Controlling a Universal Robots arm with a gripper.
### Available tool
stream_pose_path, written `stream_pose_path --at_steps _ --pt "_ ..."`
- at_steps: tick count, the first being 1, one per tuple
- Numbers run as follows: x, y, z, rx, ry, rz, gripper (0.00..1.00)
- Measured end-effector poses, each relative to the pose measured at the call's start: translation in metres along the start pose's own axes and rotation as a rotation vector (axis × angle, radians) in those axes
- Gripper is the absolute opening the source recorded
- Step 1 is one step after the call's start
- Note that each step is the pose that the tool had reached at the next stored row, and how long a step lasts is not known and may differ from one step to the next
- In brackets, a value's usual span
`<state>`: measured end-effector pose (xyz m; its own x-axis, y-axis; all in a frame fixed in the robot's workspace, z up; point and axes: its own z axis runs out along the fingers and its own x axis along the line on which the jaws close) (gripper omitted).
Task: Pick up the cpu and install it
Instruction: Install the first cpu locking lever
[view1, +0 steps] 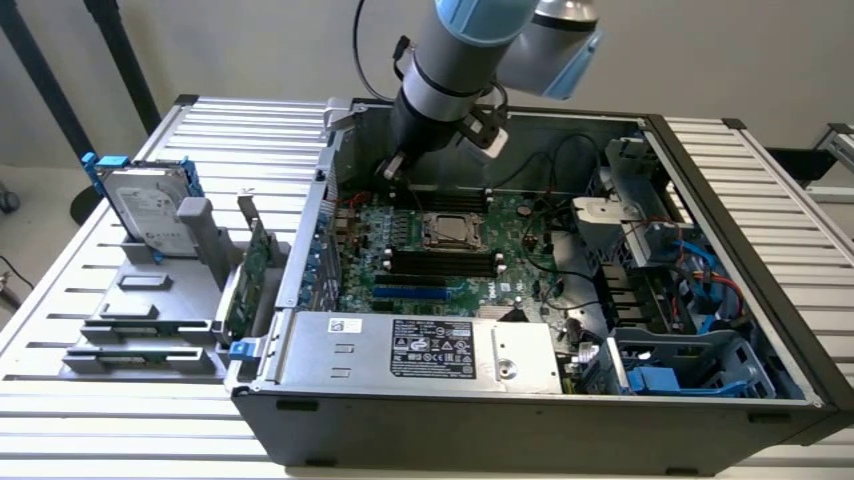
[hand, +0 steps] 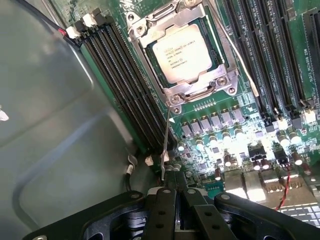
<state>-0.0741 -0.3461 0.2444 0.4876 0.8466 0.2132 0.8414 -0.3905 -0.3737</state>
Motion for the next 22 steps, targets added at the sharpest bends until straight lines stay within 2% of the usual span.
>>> stream_pose_path --at_steps 4,7,16,22 --pt "0.0006 -0.0016 -0.0033 -0.0067 0.0143 0.029 0.11" --pt "0.0010 -0.0023 -0.0047 -0.0130 0.0216 0.041 0.11" --pt "0.0013 -0.0016 -0.0060 -0.0350 0.0362 0.045 0.11" --pt "0.0045 0.0044 -0.0078 -0.0500 0.0439 0.040 0.11"
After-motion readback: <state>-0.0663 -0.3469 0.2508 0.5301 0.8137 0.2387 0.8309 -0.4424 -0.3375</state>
